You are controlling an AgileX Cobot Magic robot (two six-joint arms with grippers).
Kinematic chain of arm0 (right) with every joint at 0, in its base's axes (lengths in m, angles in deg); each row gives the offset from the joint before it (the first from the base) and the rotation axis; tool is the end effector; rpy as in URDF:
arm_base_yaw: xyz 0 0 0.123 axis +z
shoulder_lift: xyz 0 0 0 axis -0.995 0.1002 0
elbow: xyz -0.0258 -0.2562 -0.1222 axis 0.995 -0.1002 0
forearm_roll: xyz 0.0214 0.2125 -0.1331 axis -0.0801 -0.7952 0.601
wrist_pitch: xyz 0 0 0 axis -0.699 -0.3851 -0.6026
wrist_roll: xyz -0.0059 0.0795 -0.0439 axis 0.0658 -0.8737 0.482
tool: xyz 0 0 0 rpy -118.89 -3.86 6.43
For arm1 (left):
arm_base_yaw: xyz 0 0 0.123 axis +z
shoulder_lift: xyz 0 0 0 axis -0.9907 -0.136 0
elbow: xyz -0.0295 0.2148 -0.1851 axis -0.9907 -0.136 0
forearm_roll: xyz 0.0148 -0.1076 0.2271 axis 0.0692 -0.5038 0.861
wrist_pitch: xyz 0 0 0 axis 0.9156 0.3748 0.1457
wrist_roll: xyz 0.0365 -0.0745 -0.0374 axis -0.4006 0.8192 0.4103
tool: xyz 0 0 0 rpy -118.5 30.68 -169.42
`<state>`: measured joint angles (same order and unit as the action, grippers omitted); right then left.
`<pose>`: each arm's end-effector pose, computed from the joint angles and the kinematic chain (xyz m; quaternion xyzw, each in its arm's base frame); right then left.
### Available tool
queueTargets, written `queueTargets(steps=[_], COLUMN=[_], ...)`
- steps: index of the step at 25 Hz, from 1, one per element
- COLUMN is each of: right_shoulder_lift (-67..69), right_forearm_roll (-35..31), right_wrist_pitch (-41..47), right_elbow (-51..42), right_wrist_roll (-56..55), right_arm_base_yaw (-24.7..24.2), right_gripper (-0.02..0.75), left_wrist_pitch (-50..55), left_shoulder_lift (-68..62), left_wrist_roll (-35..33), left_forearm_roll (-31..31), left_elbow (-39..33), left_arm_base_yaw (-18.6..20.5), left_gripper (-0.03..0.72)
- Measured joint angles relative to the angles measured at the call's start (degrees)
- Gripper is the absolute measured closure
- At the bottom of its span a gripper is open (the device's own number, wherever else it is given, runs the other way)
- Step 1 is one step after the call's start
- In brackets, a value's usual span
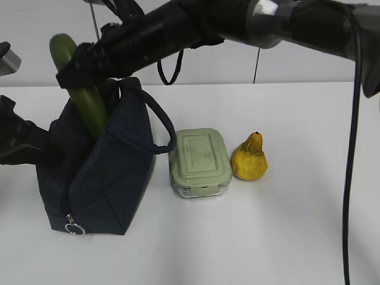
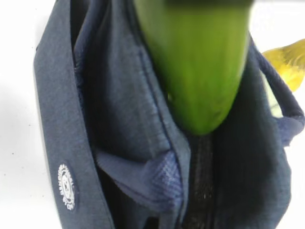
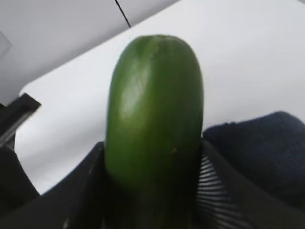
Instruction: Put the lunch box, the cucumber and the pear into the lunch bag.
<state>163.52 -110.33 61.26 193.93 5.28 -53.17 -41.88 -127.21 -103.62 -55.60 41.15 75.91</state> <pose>0.4128 0.3198 0.2668 -0.4206 0.7355 0.4023 0.3467 0.2495 -0.0667 0.2418 0.1686 0.9342 -0.2107 0.2333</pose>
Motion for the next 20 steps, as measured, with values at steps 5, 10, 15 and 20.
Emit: queueTargets(steps=[5,10,15,20], right_shoulder_lift=[0.2,0.2,-0.9,-5.4], right_forearm_roll=[7.3,9.9,10.6,15.1], right_wrist_pitch=[1.0,5.2,9.0,11.9], right_elbow=[0.0,0.0,0.0,0.0], right_wrist_roll=[-2.7,-5.5,-6.5,-11.8], right_arm_base_yaw=[-0.3,-1.3,-2.6,-7.9], right_gripper=[0.357,0.283,0.175,0.176], left_wrist_pitch=[0.0,0.0,0.1,0.2], left_shoulder_lift=[0.0,0.0,0.0,0.0], left_wrist_roll=[0.0,0.0,0.0,0.0], left_forearm_roll=[0.0,0.0,0.0,0.0], left_elbow=[0.0,0.0,0.0,0.0], left_arm_base_yaw=[0.0,0.0,0.0,0.0], left_gripper=[0.704,0.704,0.704,0.704])
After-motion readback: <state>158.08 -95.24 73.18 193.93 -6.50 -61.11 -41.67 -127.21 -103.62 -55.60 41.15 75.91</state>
